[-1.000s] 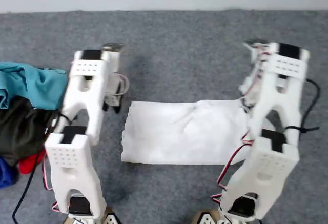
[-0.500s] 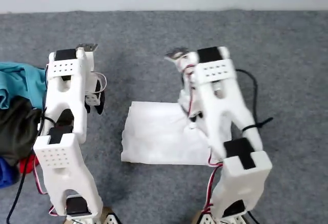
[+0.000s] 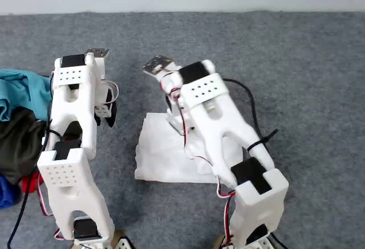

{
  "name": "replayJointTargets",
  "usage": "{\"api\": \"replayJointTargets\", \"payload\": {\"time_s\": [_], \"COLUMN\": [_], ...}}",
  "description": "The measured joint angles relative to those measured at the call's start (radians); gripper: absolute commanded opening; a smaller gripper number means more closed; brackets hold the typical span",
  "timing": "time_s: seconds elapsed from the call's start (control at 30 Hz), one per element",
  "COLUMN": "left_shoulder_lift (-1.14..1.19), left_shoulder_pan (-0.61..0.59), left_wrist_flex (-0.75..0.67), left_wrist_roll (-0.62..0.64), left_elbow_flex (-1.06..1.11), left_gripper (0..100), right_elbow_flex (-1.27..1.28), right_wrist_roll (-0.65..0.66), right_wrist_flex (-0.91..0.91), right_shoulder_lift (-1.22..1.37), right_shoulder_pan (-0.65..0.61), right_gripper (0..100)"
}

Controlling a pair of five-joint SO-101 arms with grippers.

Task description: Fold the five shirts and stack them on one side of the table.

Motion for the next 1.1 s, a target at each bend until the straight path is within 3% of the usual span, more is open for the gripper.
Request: {"api": "replayJointTargets", "payload": {"time_s": [0.67, 0.97, 1.1], "left_shoulder_lift": [0.0, 0.0, 0.0], "left_shoulder_pan": [0.0, -0.012, -0.083], "left_wrist_flex": [0.0, 0.0, 0.0], "left_wrist_roll": [0.0, -0.005, -0.005], "left_elbow_flex": [0.0, 0.0, -0.034], "left_gripper": [12, 13, 13], "right_elbow_flex": [-0.014, -0.029, -0.051], "right_wrist_roll": [-0.003, -0.003, -0.003], "right_wrist_flex": [-0.103, -0.095, -0.064], "right_shoulder_lift": [0.107, 0.106, 0.106], "right_shoulder_pan": [-0.172, -0.18, -0.18], "right_gripper": [1.7, 22.9, 24.7]}}
